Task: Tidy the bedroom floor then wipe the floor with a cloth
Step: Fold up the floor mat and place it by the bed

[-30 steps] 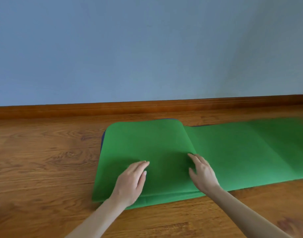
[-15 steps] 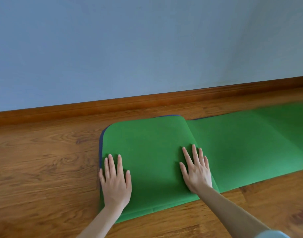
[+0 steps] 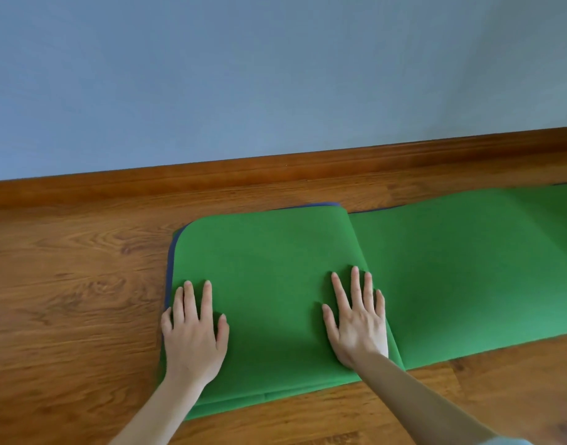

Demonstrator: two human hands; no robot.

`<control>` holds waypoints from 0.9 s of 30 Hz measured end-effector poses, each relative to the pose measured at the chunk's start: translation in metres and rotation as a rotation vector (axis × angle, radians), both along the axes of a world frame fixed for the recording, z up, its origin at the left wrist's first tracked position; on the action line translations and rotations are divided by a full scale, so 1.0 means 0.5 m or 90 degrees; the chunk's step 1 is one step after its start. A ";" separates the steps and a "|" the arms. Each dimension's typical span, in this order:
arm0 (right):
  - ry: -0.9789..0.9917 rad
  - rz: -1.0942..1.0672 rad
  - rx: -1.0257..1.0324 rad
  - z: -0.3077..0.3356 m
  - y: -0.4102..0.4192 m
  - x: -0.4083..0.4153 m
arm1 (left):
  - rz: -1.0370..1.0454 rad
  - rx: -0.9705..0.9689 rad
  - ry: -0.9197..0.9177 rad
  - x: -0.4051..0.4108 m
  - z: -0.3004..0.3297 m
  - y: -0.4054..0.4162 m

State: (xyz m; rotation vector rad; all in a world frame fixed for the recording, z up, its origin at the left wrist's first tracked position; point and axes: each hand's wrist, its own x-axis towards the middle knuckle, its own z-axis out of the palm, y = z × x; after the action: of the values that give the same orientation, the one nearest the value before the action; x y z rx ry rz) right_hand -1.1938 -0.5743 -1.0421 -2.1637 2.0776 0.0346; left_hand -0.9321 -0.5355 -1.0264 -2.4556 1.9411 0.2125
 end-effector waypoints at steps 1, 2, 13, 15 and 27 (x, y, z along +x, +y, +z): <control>-0.007 0.000 -0.001 0.001 0.000 -0.001 | 0.003 -0.007 -0.002 -0.001 0.003 0.005; -0.017 0.001 -0.004 0.001 -0.001 -0.001 | 0.008 -0.020 -0.004 -0.001 0.002 0.010; -0.102 0.047 0.033 0.036 -0.005 -0.025 | 0.118 -0.028 0.074 -0.013 0.034 0.031; -0.103 0.045 0.036 0.044 -0.007 -0.028 | 0.195 -0.070 0.159 -0.006 0.068 0.005; -0.170 -0.030 0.083 0.093 0.011 -0.011 | 0.335 -0.060 0.500 0.092 0.134 -0.081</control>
State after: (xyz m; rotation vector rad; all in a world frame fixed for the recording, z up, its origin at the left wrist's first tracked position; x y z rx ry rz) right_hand -1.1994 -0.5686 -0.9955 -1.9248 1.9187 -0.1151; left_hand -0.8860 -0.5760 -0.9592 -3.2091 1.3818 1.2741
